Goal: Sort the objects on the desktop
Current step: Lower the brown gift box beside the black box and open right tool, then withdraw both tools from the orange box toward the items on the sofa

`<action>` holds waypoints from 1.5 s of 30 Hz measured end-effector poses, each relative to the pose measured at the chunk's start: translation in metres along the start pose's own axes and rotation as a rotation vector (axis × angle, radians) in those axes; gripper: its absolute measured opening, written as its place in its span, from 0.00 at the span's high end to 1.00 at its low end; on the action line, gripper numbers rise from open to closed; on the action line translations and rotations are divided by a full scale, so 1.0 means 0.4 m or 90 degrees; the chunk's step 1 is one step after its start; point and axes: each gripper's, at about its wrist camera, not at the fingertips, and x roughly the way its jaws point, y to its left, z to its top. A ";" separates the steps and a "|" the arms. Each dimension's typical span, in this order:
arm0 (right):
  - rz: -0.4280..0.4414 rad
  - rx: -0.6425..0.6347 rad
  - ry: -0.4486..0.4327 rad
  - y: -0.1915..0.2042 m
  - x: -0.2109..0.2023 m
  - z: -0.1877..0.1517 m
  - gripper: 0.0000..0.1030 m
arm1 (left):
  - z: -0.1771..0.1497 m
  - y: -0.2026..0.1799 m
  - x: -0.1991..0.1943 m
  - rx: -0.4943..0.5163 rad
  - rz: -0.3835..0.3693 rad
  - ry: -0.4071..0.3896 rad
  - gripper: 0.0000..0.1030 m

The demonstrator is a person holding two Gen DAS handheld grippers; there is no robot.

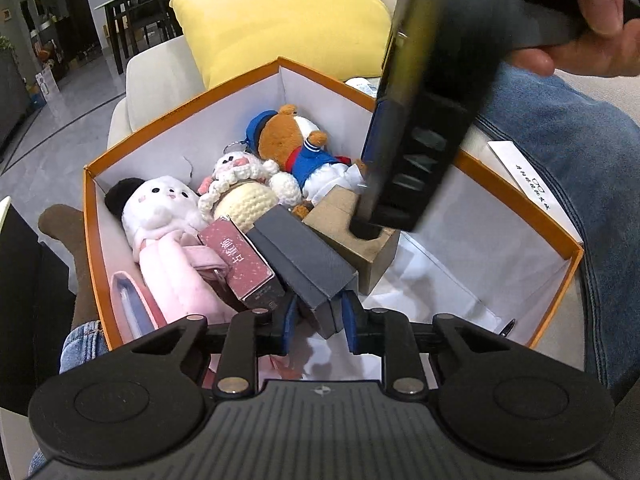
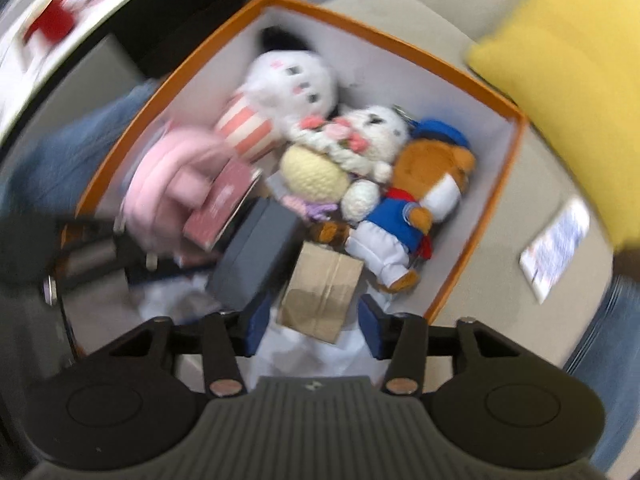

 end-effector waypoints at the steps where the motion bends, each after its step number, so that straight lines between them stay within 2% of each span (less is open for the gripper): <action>1: -0.015 -0.030 0.003 0.008 0.004 -0.003 0.50 | 0.000 -0.001 -0.001 0.000 0.001 0.000 0.74; 5: -0.038 -0.129 0.011 0.048 0.036 -0.018 0.53 | -0.003 -0.006 0.001 0.006 0.008 0.003 0.75; 10: -0.075 -0.183 0.021 0.088 0.077 -0.031 0.55 | -0.005 -0.004 0.013 0.001 0.008 0.014 0.76; 18: -0.021 -0.123 -0.030 0.053 0.073 -0.042 0.58 | -0.001 -0.001 0.022 -0.002 0.021 0.024 0.76; 22: -0.039 -0.147 -0.052 0.065 0.066 -0.056 0.57 | 0.000 0.007 0.017 -0.013 0.022 0.029 0.75; 26: -0.030 -0.156 -0.082 0.065 0.023 -0.073 0.50 | -0.004 0.016 -0.012 -0.034 0.031 0.021 0.75; 34: 0.016 -0.050 -0.210 -0.031 -0.155 -0.152 0.46 | 0.012 0.000 -0.108 -0.040 0.050 0.009 0.73; 38: 0.003 0.031 -0.254 -0.099 -0.211 -0.232 0.46 | 0.038 -0.026 -0.146 -0.033 0.054 -0.010 0.73; 41: -0.020 0.106 -0.252 -0.184 -0.194 -0.284 0.46 | 0.071 -0.048 -0.166 -0.032 0.058 -0.025 0.73; 45: -0.036 0.231 -0.199 -0.291 -0.124 -0.372 0.46 | 0.115 -0.085 -0.174 -0.036 0.069 -0.040 0.73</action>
